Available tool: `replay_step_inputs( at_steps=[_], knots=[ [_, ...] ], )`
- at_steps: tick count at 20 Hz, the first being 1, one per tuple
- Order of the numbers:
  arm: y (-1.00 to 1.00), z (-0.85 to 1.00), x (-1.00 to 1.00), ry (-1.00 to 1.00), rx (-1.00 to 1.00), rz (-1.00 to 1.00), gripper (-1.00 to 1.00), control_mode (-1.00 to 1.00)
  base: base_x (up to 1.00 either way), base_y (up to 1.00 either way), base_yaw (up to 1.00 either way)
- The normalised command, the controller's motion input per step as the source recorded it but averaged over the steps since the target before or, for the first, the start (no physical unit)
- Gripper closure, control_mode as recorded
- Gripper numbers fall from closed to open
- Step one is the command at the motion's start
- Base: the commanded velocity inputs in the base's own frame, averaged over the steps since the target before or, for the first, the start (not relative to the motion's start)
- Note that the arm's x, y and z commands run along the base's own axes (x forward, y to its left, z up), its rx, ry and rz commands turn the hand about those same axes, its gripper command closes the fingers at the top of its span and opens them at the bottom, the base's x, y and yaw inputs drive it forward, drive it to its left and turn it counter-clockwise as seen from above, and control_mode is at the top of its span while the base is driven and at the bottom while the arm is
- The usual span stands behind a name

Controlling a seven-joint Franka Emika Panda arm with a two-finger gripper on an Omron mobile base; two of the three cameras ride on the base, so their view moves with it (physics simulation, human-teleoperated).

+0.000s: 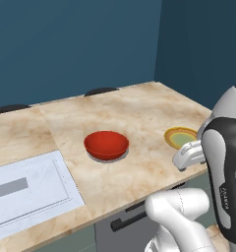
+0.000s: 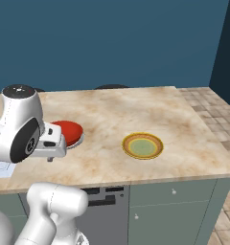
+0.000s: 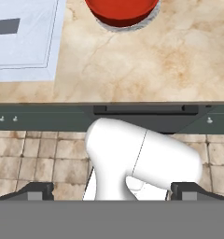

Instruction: Move the bowls from the cabinet to the plates on the dining table.

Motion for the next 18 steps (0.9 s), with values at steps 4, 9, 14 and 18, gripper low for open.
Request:
replay_step_inputs(
  at_steps=[4,9,14,18],
  knots=[
    [0.01,0.00,0.00,0.01,0.00,0.00,-1.00,-1.00,0.00,0.00,0.00],
    [0.01,0.00,0.00,0.00,0.00,0.00,-1.00,1.00,0.00,0.00,0.00],
    [0.00,0.00,0.00,0.00,0.00,0.00,-1.00,1.00,-0.02,0.00,0.00],
    [0.00,0.00,0.00,0.00,0.00,0.00,-1.00,1.00,-0.81,-0.31,-0.05]
  ],
)
